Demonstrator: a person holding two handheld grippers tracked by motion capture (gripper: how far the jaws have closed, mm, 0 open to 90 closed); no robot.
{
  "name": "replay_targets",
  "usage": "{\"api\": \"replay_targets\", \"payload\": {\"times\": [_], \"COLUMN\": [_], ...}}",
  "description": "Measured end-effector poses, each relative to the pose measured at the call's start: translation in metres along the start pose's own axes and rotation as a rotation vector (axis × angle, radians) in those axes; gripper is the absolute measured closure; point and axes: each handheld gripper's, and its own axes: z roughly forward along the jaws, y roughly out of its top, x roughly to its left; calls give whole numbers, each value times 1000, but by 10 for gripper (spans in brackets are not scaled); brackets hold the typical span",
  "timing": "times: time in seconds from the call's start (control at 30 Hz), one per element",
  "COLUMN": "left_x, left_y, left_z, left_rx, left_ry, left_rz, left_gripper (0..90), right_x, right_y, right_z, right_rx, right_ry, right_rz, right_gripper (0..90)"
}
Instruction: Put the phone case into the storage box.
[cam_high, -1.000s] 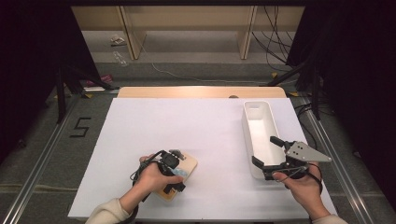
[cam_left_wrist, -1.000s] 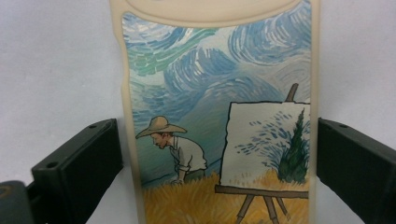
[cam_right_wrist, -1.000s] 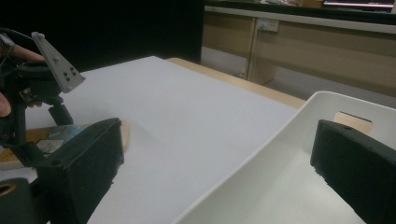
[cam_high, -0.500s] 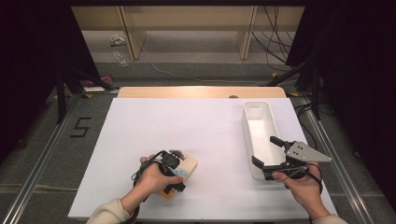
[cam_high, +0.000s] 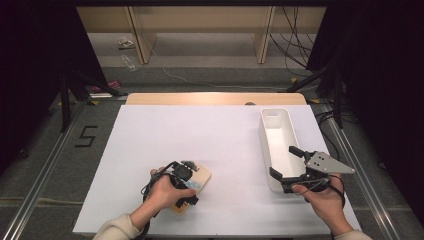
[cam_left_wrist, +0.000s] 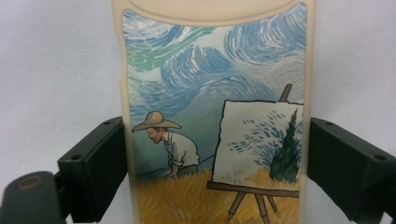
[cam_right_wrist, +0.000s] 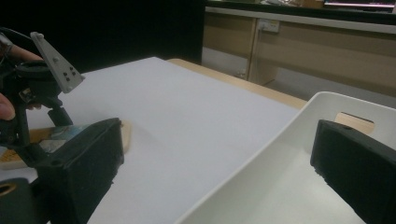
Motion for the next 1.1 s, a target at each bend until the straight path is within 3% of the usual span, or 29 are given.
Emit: {"api": "replay_targets", "payload": {"times": [0.57, 1.1], "left_x": [2, 4], "left_y": [-2, -5], "left_z": [-3, -13], "left_rx": [-23, -102], "left_ry": [-5, -4], "left_rz": [6, 25], "left_gripper": [113, 115], "right_x": [0, 1], "right_y": [0, 0], "right_z": [0, 1], "right_rx": [-1, -4], "right_ry": [-2, -1], "right_rz": [0, 0], "right_gripper": [35, 32]}}
